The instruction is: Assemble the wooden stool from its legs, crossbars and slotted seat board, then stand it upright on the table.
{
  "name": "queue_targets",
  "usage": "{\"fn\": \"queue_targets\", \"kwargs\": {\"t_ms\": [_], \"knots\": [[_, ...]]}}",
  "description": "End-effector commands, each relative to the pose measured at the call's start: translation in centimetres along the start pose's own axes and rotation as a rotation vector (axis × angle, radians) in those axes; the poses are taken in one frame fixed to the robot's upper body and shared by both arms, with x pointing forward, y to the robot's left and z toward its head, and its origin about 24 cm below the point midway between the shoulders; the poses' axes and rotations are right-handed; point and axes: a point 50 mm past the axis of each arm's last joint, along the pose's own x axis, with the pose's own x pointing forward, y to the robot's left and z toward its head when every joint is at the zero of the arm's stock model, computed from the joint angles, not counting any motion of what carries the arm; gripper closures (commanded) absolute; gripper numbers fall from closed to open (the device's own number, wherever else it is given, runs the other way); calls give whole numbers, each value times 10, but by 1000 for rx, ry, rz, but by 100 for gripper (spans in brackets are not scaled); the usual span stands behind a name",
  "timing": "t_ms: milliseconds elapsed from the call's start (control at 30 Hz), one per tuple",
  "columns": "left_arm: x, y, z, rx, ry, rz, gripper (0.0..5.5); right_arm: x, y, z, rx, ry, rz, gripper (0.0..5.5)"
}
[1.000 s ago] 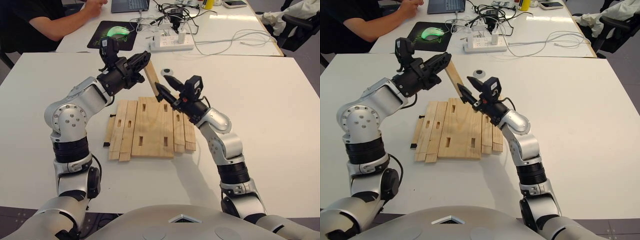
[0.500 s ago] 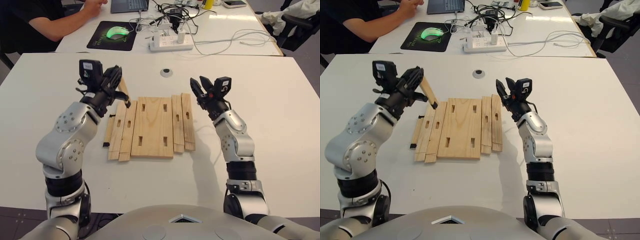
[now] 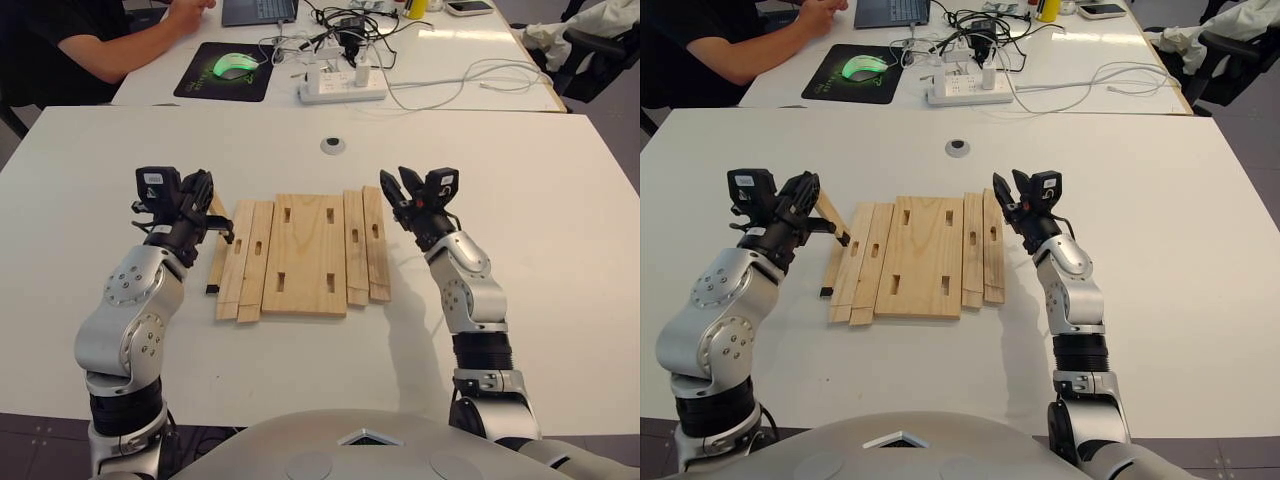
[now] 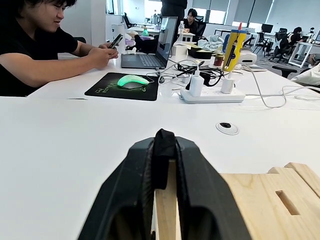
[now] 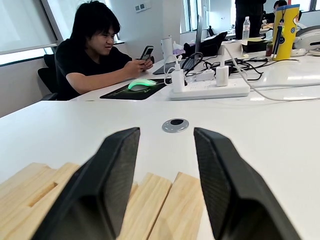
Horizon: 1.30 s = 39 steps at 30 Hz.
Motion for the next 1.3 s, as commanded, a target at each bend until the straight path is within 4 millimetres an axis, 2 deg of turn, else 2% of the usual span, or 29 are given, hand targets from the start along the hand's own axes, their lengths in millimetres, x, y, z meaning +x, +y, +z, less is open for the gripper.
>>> {"fn": "queue_targets", "kwargs": {"t_ms": [33, 400, 833, 1300], "knots": [[-4, 4, -5, 0, 18, 23, 504, -3, 3, 0, -4, 0, 2, 351], [-5, -7, -6, -96, 1, 44, 504, 0, 11, -3, -12, 24, 48, 351], [-13, -4, -15, -113, 8, 107, 504, 1, 18, -2, -23, 42, 101, 351], [-9, -5, -14, -133, 1, 102, 504, 2, 26, -5, -6, 51, 121, 351]]}}
